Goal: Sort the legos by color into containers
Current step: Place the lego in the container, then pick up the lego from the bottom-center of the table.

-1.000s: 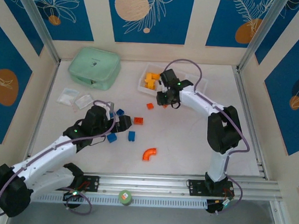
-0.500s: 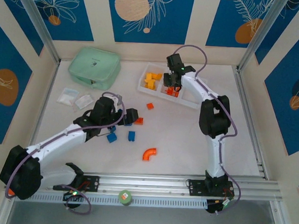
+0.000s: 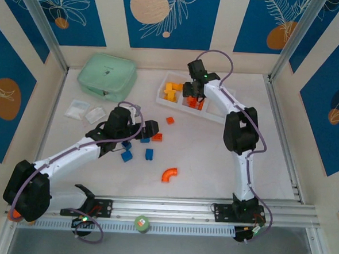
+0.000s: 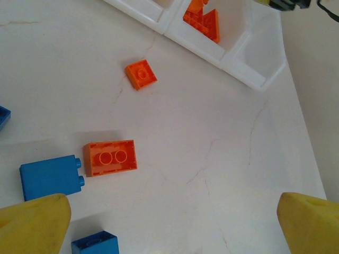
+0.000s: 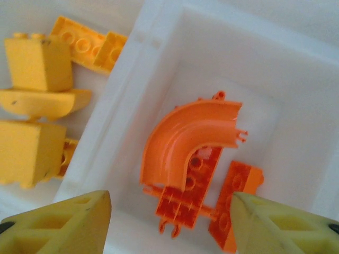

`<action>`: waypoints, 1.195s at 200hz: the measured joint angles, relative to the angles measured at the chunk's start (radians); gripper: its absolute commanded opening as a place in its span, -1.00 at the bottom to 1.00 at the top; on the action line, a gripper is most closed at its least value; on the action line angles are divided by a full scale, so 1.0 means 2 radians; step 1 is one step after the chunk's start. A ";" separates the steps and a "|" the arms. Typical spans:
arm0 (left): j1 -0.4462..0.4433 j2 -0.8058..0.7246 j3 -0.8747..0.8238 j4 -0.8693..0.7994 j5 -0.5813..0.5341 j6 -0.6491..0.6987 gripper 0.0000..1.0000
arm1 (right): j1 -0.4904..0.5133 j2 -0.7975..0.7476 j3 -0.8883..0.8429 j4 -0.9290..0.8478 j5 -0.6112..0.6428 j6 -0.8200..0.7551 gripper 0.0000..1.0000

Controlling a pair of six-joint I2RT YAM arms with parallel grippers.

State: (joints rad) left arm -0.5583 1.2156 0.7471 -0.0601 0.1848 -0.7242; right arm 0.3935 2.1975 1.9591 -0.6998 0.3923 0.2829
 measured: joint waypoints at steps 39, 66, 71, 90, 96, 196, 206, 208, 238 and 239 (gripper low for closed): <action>0.000 -0.034 -0.001 -0.004 0.009 -0.001 0.99 | 0.036 -0.104 -0.099 0.005 -0.005 0.013 0.38; 0.000 -0.077 -0.014 -0.008 0.013 -0.002 0.99 | 0.065 -0.175 -0.162 0.005 -0.015 0.024 0.43; 0.000 -0.084 -0.017 -0.010 0.012 -0.002 0.99 | 0.071 -0.185 -0.172 0.004 -0.017 0.026 0.44; 0.000 -0.116 -0.035 -0.027 0.013 -0.001 0.99 | 0.094 -0.218 -0.211 -0.001 -0.021 0.035 0.47; 0.000 -0.124 -0.039 -0.036 0.013 0.000 0.99 | 0.100 -0.227 -0.223 -0.004 -0.023 0.040 0.47; 0.000 -0.212 -0.098 -0.129 0.012 0.013 0.99 | 0.242 -0.310 -0.413 -0.038 -0.050 0.208 0.33; 0.000 -0.217 -0.104 -0.133 0.012 0.012 0.99 | 0.258 -0.311 -0.426 -0.038 -0.053 0.231 0.28; 0.000 -0.217 -0.104 -0.133 0.012 0.011 0.99 | 0.263 -0.311 -0.429 -0.039 -0.052 0.237 0.28; 0.000 -0.229 -0.114 -0.139 0.011 0.011 0.99 | 0.307 -0.312 -0.461 -0.034 -0.054 0.304 0.16; 0.000 -0.229 -0.114 -0.139 0.011 0.011 0.99 | 0.309 -0.312 -0.463 -0.033 -0.055 0.307 0.16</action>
State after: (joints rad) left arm -0.5579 0.7570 0.5182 -0.3382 0.2070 -0.7029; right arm 1.0107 1.5726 1.0340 -0.7662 0.2829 0.8959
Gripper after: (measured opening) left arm 0.994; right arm 0.596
